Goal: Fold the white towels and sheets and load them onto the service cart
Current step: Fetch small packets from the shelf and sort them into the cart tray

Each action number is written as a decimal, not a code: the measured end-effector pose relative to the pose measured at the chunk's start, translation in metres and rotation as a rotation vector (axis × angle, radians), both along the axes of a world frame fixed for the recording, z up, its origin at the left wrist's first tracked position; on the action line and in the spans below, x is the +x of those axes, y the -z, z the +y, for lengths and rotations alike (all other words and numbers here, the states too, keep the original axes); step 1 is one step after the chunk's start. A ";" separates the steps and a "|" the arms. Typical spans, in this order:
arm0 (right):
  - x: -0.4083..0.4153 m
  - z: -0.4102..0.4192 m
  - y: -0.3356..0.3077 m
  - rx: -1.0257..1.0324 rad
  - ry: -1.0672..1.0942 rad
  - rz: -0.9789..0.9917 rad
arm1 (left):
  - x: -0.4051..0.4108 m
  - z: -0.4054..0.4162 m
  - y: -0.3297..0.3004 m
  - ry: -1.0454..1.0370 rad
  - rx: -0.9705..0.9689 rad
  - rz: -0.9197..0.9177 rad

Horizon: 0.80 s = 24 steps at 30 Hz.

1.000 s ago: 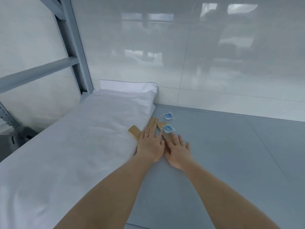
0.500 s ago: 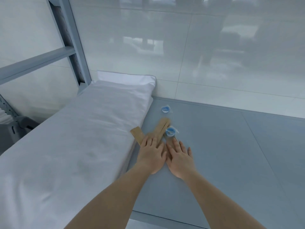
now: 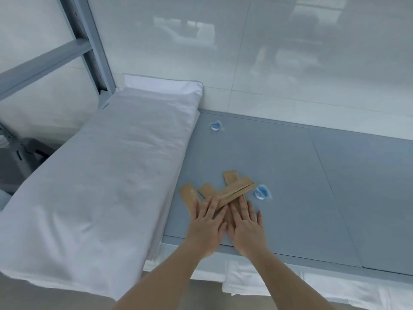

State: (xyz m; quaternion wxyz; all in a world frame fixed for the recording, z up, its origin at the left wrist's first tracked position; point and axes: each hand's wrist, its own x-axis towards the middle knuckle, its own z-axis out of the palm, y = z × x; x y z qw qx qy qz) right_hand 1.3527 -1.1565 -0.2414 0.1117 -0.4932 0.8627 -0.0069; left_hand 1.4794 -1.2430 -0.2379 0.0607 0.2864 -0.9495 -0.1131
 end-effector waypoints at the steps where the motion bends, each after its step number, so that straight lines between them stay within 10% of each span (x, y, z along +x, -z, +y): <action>1: 0.006 0.007 -0.001 -0.009 0.003 -0.003 | 0.005 0.008 -0.002 -0.002 0.014 0.019; 10: 0.026 0.013 -0.024 -0.277 0.150 -0.149 | 0.011 0.020 -0.010 -0.365 0.146 -0.009; 24: -0.010 -0.047 -0.029 -0.150 -0.118 -0.189 | 0.005 -0.031 0.004 -0.240 0.113 -0.085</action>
